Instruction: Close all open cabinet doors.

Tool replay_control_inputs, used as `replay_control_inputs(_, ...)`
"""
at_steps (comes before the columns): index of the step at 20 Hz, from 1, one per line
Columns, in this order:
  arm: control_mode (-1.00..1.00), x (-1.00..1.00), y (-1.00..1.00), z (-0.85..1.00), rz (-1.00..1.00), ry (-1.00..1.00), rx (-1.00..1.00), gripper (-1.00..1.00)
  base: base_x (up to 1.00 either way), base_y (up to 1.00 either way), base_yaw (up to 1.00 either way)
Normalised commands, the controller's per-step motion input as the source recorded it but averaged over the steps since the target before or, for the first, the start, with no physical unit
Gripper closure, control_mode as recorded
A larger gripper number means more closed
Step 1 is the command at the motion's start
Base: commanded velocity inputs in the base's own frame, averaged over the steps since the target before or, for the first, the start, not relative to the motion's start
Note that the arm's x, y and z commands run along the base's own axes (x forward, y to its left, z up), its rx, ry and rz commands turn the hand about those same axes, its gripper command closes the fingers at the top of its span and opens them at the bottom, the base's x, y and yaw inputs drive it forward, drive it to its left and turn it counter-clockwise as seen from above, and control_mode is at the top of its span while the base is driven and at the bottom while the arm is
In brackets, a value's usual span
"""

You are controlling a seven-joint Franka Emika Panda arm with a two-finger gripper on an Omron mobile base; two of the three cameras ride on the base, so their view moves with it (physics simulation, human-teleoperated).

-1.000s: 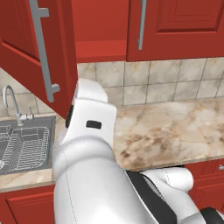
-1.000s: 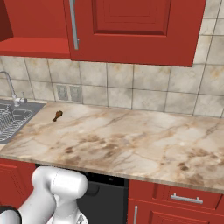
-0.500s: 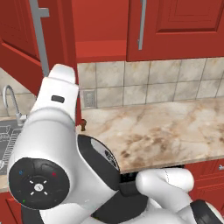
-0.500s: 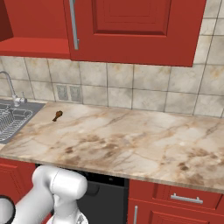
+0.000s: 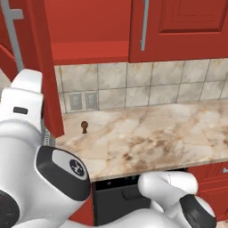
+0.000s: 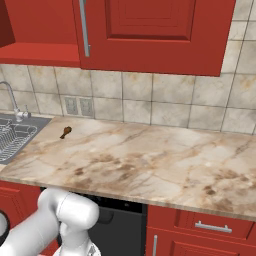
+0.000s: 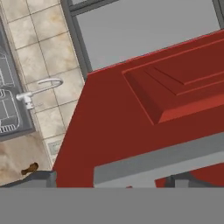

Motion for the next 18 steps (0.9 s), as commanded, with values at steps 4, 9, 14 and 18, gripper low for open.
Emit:
replay_control_inputs(4,-1.0,0.08,0.52,0.0,-0.02,0.0,-0.07,-1.0,0.0,0.0,0.0)
replay_control_inputs(9,-1.0,0.3,0.14,0.0,-0.05,0.0,-0.01,-1.0,0.0,0.0,0.0)
replay_control_inputs(14,-1.0,0.0,0.1,0.0,-0.07,0.0,-0.01,-1.0,0.0,0.0,0.0)
replay_control_inputs(18,-1.0,0.1,0.01,0.0,-0.1,0.0,0.0,-1.0,0.0,0.0,0.0)
